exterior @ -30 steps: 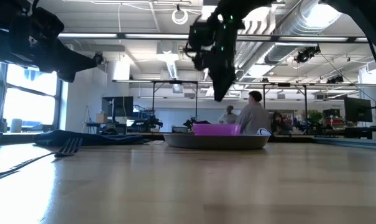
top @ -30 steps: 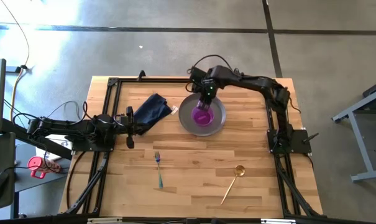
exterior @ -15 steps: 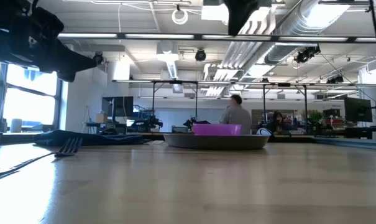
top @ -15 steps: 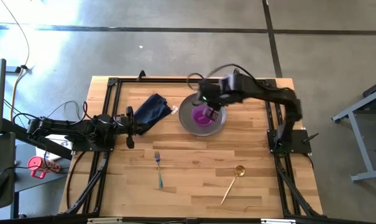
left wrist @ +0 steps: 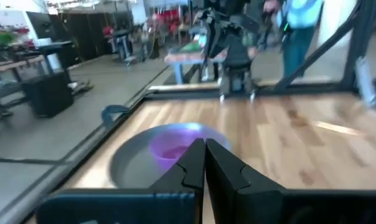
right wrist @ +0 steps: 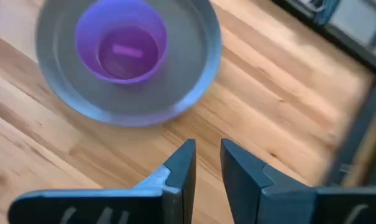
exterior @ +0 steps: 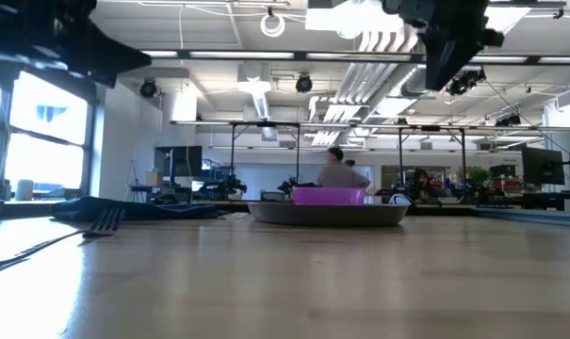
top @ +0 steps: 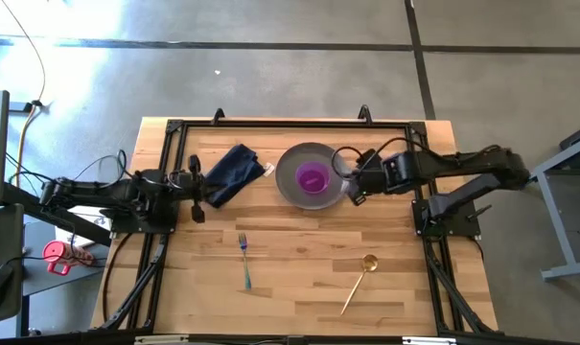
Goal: Set table place
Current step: Put the blue fork to the right of gray plate
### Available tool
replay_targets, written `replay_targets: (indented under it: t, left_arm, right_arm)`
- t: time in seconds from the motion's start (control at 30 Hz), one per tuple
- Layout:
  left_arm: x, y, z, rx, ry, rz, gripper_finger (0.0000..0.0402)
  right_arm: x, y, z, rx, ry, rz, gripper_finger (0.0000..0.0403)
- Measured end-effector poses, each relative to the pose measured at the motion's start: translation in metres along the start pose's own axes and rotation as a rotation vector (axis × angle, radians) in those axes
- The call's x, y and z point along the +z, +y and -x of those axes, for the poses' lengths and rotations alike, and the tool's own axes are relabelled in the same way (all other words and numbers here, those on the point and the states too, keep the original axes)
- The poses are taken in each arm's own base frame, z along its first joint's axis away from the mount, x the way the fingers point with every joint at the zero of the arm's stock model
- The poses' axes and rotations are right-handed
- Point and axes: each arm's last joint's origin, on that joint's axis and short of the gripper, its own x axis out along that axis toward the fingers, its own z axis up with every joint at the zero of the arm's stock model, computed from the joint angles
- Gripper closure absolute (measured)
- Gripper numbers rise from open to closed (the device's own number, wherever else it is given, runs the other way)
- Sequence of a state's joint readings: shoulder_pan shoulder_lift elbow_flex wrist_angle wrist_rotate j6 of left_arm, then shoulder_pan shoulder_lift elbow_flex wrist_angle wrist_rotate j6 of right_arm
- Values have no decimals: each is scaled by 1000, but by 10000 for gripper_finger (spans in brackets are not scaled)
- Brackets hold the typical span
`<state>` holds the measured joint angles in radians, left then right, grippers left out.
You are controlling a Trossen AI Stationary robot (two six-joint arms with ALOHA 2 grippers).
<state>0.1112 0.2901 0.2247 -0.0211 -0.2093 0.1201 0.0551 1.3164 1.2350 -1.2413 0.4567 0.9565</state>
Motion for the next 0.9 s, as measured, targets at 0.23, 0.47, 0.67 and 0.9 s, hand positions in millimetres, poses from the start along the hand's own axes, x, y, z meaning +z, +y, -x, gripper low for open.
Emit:
replay_targets:
  t: [0.23, 0.47, 0.67, 0.9]
  left_arm:
    - [56, 7, -18, 88, 299, -123, 399]
    - [94, 2, -71, 125, 448, -241, 399]
    - [102, -7, -117, 100, 573, -285, 399]
    - [111, 9, -160, 56, 657, -254, 398]
  right_arm:
    - [8, -9, -40, 139, -44, 5, 339]
    - [29, -23, -48, 152, -72, 113, 339]
    - [38, -32, -48, 148, -71, 209, 339]
    - [38, -51, -34, 139, -95, 254, 339]
